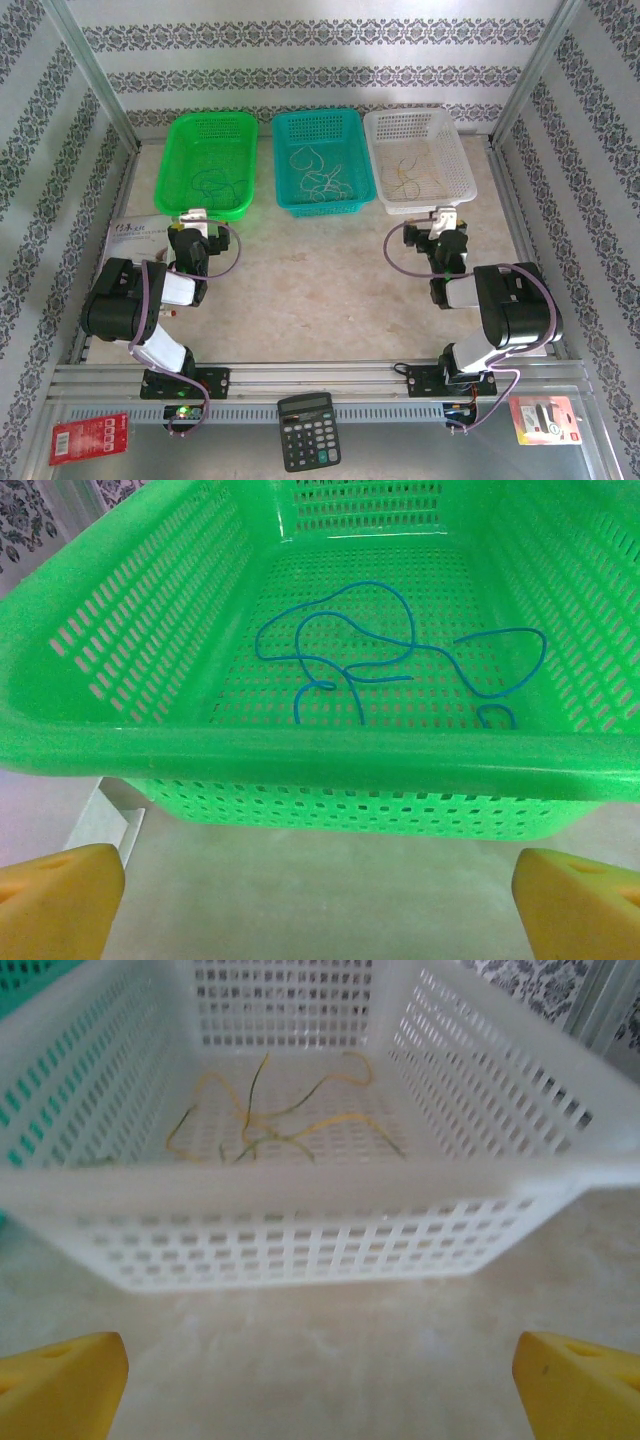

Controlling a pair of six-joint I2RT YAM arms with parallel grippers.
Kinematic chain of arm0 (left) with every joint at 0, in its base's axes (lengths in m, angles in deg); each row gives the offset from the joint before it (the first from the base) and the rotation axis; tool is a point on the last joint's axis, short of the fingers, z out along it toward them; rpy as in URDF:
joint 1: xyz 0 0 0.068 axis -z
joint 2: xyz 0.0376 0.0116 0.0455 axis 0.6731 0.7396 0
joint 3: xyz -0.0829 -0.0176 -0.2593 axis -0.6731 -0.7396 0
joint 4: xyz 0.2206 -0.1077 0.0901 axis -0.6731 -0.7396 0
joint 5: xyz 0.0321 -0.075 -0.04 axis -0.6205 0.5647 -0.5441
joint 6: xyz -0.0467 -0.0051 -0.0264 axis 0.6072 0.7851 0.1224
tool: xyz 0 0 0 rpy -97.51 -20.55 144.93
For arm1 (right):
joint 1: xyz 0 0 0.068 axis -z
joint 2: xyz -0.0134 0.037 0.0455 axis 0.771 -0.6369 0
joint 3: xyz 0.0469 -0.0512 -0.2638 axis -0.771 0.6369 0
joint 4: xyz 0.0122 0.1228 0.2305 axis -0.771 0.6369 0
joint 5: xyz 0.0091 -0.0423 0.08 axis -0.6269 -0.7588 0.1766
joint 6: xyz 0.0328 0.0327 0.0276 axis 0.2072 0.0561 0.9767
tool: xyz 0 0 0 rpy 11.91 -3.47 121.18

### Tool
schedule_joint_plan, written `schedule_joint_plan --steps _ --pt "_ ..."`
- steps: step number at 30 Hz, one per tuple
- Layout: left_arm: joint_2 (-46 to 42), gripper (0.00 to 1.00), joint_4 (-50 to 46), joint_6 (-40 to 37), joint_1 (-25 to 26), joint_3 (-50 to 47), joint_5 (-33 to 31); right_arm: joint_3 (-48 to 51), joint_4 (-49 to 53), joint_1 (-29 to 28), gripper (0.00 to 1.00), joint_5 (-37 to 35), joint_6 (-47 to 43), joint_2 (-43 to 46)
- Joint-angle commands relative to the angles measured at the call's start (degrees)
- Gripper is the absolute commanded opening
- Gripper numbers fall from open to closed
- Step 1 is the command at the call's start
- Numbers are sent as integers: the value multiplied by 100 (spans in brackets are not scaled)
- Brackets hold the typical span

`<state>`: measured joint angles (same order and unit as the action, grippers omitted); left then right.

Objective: Untangle the cables

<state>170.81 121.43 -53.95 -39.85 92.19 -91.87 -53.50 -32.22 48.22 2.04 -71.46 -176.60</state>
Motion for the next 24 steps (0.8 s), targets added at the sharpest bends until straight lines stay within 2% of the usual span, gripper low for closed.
schedule_joint_plan --steps 1,7,24 --pt "-21 100 -76 135 -95 110 130 -323 396 138 98 92 272 55" --pt "-20 100 -58 131 -96 101 136 -296 387 16 98 -239 223 87" --pt "-20 100 -69 123 -96 111 125 -312 428 81 98 -113 253 89"
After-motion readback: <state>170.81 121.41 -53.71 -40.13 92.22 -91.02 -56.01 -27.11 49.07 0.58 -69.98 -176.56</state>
